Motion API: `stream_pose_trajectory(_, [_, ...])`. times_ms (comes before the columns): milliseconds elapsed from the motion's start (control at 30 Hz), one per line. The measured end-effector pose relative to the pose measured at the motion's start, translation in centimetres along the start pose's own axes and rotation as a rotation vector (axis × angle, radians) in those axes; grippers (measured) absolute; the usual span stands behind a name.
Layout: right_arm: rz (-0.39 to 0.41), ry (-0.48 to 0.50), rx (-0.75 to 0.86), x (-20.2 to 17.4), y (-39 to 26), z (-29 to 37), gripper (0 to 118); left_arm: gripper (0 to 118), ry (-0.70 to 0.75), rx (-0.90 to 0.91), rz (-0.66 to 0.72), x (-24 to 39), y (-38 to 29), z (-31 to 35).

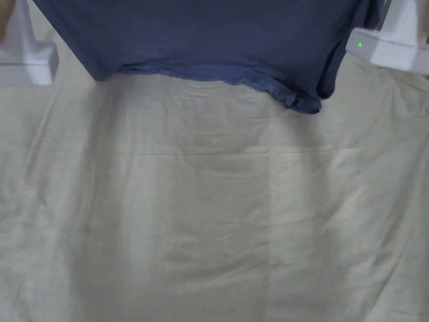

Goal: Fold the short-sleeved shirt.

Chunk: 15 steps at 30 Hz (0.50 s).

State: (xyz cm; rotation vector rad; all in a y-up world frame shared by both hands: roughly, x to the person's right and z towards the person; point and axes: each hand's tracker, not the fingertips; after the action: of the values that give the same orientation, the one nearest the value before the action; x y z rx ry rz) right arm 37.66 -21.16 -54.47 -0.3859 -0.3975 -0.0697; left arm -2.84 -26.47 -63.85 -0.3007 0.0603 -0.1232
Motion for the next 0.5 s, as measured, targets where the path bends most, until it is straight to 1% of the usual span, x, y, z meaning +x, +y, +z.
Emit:
stream_pose_trajectory(67, [0.001,-0.015,-0.078,0.5,-4.1,-0.8,5,0,-0.014,-0.062,-0.027,0.7,-3.6,0.0])
stream_pose_trajectory(133, [0.011,-0.027,-0.155,1.0,-7.8,-1.5,5,0,-0.03,-0.118,-0.029,0.9,-6.7,0.5])
stream_pose_trajectory(233, [0.004,-0.028,-0.251,1.5,-13.0,-1.5,5,0,-0.036,-0.197,-0.023,0.7,-11.0,1.8])
stream_pose_trajectory(300, [-0.007,-0.021,-0.306,1.8,-16.2,-0.9,5,0,-0.05,-0.25,-0.035,0.5,-13.9,2.9])
stream_pose_trajectory(367, [-0.002,-0.013,-0.347,2.1,-19.2,0.2,5,0,-0.066,-0.299,-0.078,0.1,-16.6,5.0])
stream_pose_trajectory(433, [0.006,-0.005,-0.377,2.4,-21.6,2.0,5,0,-0.081,-0.341,-0.088,-0.5,-19.0,6.9])
stream_pose_trajectory(500, [0.011,-0.003,-0.403,2.9,-23.6,3.7,5,0,-0.093,-0.366,-0.069,-1.3,-21.2,8.7])
